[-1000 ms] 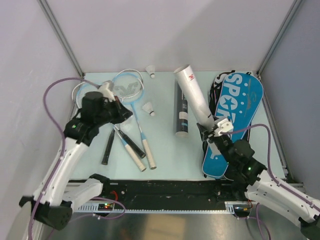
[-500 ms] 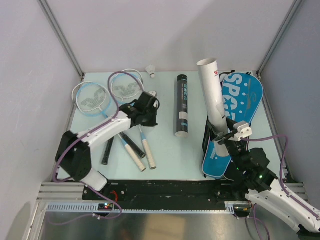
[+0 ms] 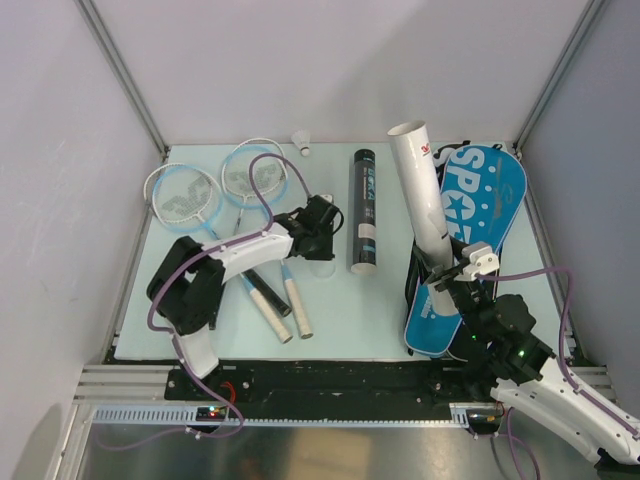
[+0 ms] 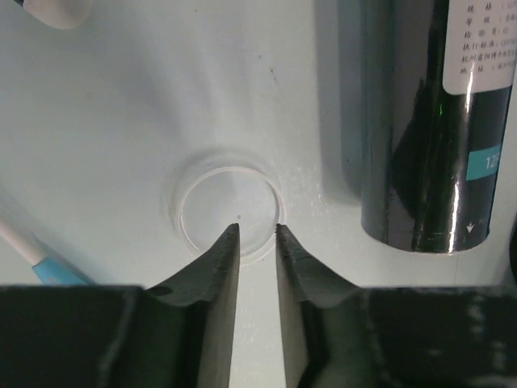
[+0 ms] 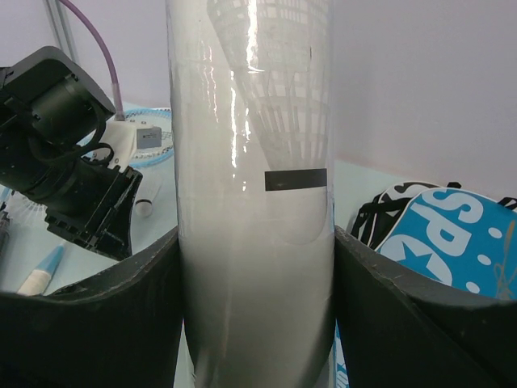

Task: Pack up the badminton gear
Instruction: Place the lid at the center of the board, then pick up the shuttlecock at the center of the board.

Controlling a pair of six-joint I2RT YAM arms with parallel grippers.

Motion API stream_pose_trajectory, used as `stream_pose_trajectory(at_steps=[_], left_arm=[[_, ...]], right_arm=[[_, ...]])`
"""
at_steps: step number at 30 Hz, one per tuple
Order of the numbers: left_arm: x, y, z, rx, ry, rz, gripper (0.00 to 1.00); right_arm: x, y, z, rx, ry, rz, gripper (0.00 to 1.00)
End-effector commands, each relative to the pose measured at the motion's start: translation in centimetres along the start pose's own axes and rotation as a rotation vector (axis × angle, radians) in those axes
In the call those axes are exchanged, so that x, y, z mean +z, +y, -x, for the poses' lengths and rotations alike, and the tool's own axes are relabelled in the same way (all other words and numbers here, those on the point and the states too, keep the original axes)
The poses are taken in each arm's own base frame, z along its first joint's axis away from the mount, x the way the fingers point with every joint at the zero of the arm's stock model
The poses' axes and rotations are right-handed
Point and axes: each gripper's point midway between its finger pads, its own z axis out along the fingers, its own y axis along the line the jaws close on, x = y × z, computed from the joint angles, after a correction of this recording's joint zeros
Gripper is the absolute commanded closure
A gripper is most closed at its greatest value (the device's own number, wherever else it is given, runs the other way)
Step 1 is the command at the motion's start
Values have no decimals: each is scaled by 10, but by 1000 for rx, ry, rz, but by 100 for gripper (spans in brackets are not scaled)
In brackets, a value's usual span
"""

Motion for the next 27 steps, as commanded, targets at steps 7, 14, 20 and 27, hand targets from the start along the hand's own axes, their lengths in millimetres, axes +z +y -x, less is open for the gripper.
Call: stream_pose_trajectory(at_steps=[7, 14, 20, 27], left_arm=[[-57, 4, 48, -105, -242, 2, 41], [-106, 63, 73, -399, -466, 90, 10], [-130, 135, 59, -787, -659, 190, 2], [-138, 184, 35, -1112, -838, 251, 20]], right_arm=[[1, -3, 21, 35, -62, -13, 56], [4, 1, 16, 26, -44, 0, 56], [3, 1, 19, 24, -54, 3, 56], [5, 3, 17, 22, -50, 13, 56]])
